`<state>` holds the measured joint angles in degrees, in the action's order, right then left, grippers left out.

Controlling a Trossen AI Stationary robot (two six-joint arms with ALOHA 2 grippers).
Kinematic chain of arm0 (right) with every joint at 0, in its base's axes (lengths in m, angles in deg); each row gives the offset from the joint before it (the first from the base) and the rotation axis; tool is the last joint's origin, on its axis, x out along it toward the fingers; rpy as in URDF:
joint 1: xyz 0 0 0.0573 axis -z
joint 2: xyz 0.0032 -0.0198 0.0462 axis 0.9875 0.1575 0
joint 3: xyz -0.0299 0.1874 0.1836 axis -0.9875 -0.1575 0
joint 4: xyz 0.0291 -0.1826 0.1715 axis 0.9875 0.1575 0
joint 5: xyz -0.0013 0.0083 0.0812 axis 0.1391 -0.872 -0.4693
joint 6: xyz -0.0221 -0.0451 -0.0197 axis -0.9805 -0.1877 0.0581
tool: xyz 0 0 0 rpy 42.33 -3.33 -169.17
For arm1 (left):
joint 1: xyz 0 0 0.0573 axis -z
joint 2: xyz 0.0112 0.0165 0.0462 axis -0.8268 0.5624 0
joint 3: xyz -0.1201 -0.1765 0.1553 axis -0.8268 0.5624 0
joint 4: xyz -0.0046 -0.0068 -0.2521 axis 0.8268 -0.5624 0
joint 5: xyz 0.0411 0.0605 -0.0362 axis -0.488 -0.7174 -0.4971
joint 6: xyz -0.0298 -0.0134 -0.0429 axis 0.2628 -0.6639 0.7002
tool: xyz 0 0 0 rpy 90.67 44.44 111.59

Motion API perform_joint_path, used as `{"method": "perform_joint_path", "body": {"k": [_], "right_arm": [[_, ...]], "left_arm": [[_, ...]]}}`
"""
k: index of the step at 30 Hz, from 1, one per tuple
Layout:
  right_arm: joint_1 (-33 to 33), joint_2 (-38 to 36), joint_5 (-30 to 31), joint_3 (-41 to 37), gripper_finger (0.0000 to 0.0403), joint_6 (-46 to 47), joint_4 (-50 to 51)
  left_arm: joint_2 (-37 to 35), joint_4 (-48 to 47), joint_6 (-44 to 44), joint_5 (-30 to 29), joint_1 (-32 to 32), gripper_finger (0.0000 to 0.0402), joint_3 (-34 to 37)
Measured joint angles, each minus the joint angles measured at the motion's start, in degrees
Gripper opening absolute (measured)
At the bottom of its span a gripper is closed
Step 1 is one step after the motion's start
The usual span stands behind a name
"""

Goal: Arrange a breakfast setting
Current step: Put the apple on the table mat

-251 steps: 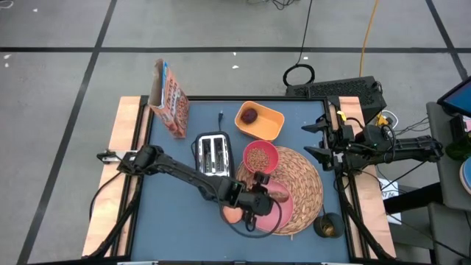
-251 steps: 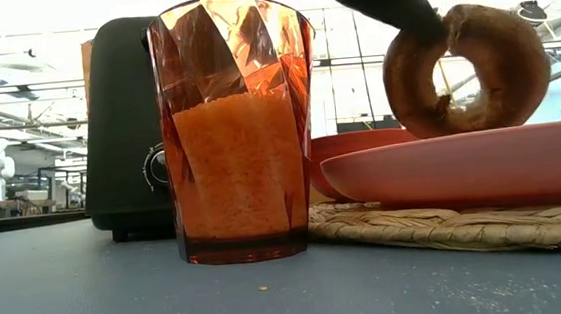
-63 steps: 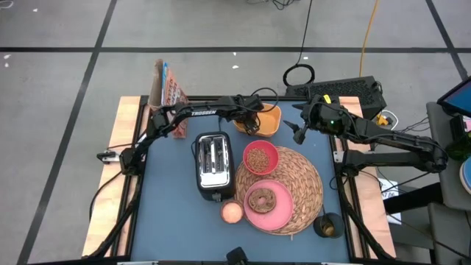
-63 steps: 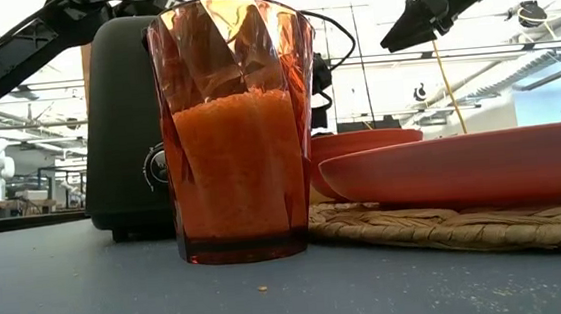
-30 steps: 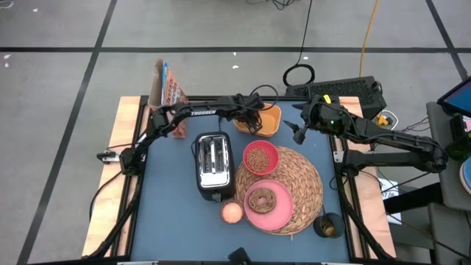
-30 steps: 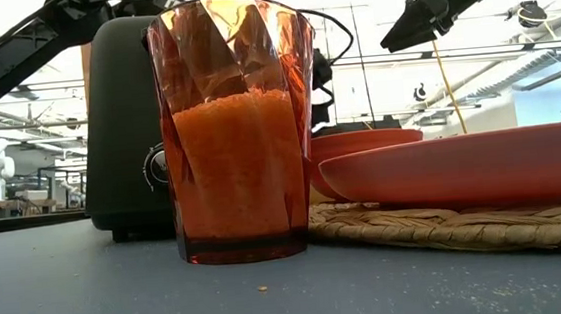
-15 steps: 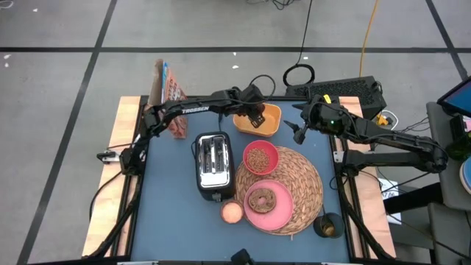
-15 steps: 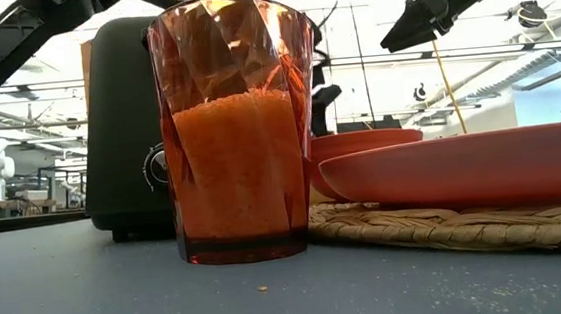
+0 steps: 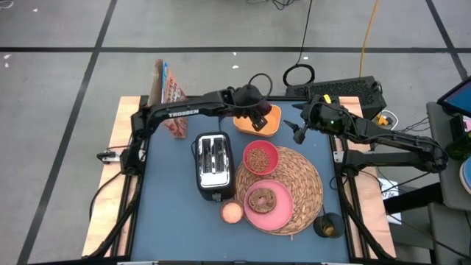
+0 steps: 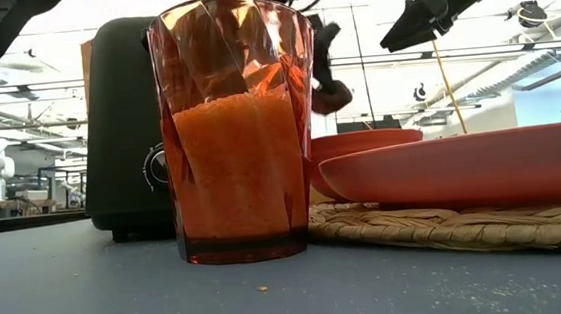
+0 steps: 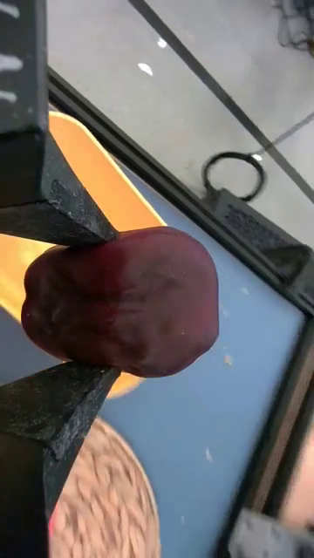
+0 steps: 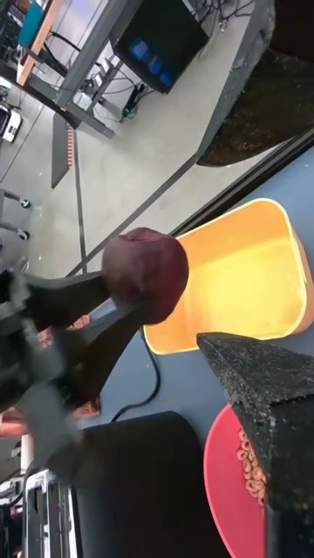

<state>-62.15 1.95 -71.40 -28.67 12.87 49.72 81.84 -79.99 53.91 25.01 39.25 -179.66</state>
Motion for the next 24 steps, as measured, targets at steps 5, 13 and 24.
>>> {"method": "perform_joint_path", "body": {"k": [5, 13, 24], "right_arm": [[0.00, 0.00, 0.00, 0.00, 0.0323, -2.11, -0.02], [0.00, 0.00, -0.04, 0.00, 0.0384, -4.61, 0.03], [-0.64, -2.01, -0.09, 0.00, 0.0390, -4.51, 6.04]], "left_arm": [[-2.28, -0.25, -0.39, -0.01, 2.28, 0.0207, -0.02], [-2.88, -2.94, -1.79, -0.01, 4.67, 0.0207, -0.02], [-2.71, -8.51, -7.07, 9.59, 7.19, 0.0207, -0.02]]}}
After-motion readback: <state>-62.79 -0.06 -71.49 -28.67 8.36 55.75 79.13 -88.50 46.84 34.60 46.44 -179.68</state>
